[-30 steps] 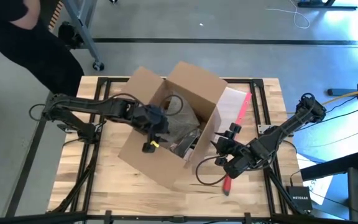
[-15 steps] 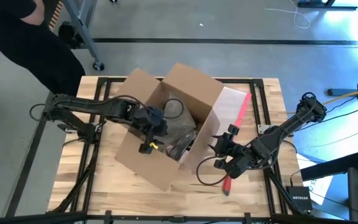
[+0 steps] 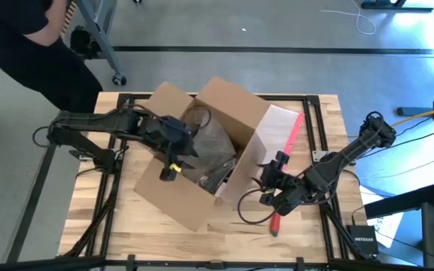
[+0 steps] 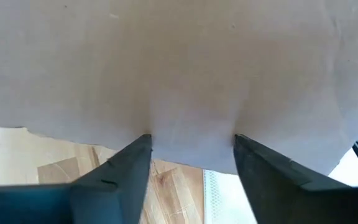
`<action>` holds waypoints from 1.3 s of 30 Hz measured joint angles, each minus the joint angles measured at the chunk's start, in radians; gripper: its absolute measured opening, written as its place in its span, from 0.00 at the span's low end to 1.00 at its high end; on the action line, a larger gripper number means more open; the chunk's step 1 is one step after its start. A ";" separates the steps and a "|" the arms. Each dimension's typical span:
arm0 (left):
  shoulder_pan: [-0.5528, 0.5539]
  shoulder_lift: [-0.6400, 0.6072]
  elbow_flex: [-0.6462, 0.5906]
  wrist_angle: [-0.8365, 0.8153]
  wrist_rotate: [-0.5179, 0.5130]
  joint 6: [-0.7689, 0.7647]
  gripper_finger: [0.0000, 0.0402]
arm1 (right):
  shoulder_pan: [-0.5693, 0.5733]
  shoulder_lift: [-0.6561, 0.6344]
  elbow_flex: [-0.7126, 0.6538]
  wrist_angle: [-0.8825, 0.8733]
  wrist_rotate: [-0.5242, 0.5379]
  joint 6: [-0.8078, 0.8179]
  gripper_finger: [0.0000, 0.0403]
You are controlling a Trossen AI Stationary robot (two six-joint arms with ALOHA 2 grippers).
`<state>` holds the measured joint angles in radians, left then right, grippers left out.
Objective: Unpack boxes
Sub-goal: Open the cardboard box using the utility knife
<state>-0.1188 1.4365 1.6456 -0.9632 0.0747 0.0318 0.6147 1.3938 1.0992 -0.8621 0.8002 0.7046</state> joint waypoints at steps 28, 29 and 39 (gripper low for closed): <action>-0.071 -0.030 -0.119 -0.134 0.055 -0.062 0.46 | 0.000 0.000 0.000 0.013 -0.151 -0.032 0.71; -0.071 -0.030 -0.143 -0.123 0.054 -0.077 0.46 | 0.000 0.000 0.000 0.014 -0.160 -0.033 0.71; -0.124 -0.030 -0.311 0.013 -0.025 -0.161 0.37 | 0.020 0.001 0.202 -0.133 -0.289 0.020 0.71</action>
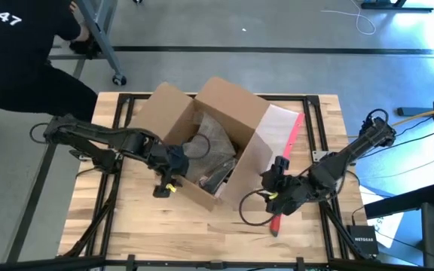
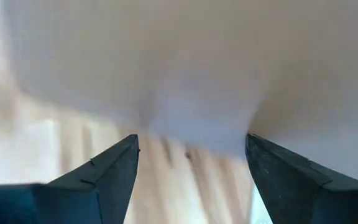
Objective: Unpack boxes
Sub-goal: Open the cardboard box using the utility knife, then remove the bubble wrap from the cardboard box
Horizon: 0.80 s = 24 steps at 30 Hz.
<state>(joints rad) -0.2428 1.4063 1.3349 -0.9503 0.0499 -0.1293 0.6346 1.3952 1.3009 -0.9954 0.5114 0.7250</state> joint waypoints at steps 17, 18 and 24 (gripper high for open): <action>-0.155 0.080 -0.011 0.147 -0.486 0.031 0.04 | -0.163 0.187 0.437 0.229 0.229 -0.523 0.71; -0.163 0.092 -0.011 0.154 -0.493 0.031 0.05 | -0.185 0.204 0.451 0.229 0.229 -0.545 0.71; -0.230 0.121 -0.013 0.189 -0.550 0.013 0.05 | -0.319 0.272 0.486 0.247 0.190 -0.625 0.71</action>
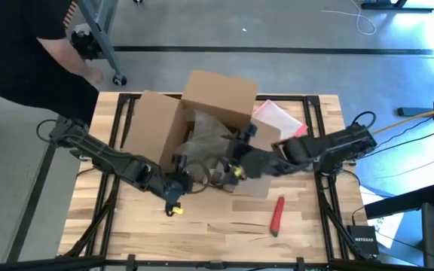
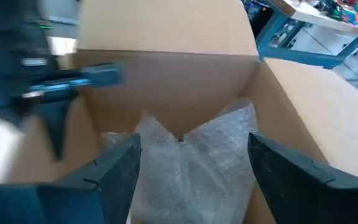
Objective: Unpack boxes
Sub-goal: Remove the bubble wrap from the cardboard box
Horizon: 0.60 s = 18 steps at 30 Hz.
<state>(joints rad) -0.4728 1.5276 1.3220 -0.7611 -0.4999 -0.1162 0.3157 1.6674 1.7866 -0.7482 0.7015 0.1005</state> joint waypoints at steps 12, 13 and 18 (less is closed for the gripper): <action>-0.029 0.004 -0.004 0.059 -0.054 0.007 0.06 | -0.149 0.122 0.000 0.067 -0.162 -0.155 0.71; -0.030 0.004 -0.004 0.062 -0.052 0.017 0.06 | -0.157 0.134 0.000 0.073 -0.154 -0.165 0.71; -0.030 0.005 -0.005 0.079 -0.039 0.054 0.06 | -0.220 0.179 0.001 0.072 -0.134 -0.188 0.71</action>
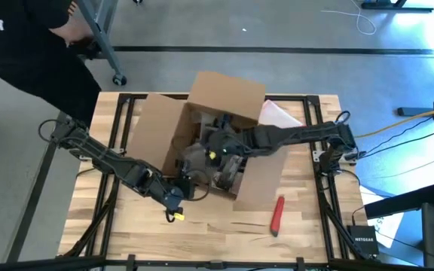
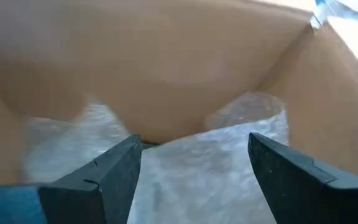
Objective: Unpack boxes
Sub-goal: Remove the bubble wrap from the cardboard box
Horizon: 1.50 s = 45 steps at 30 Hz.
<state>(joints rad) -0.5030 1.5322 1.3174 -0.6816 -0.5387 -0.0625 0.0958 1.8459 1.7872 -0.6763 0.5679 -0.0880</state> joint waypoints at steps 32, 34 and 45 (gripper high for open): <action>0.045 -0.002 0.003 0.017 0.023 -0.010 0.07 | -0.023 0.041 0.000 -0.003 0.124 -0.079 0.01; 0.053 -0.002 0.003 0.016 0.019 -0.030 0.07 | 0.002 -0.004 0.000 -0.006 0.095 -0.077 0.00; 0.069 -0.005 0.004 0.016 -0.002 -0.042 0.07 | 0.048 -0.120 0.000 -0.026 0.028 -0.022 0.01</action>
<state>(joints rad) -0.4343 1.5276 1.3212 -0.6659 -0.5406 -0.1047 0.1436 1.7260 1.7870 -0.7019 0.5962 -0.1103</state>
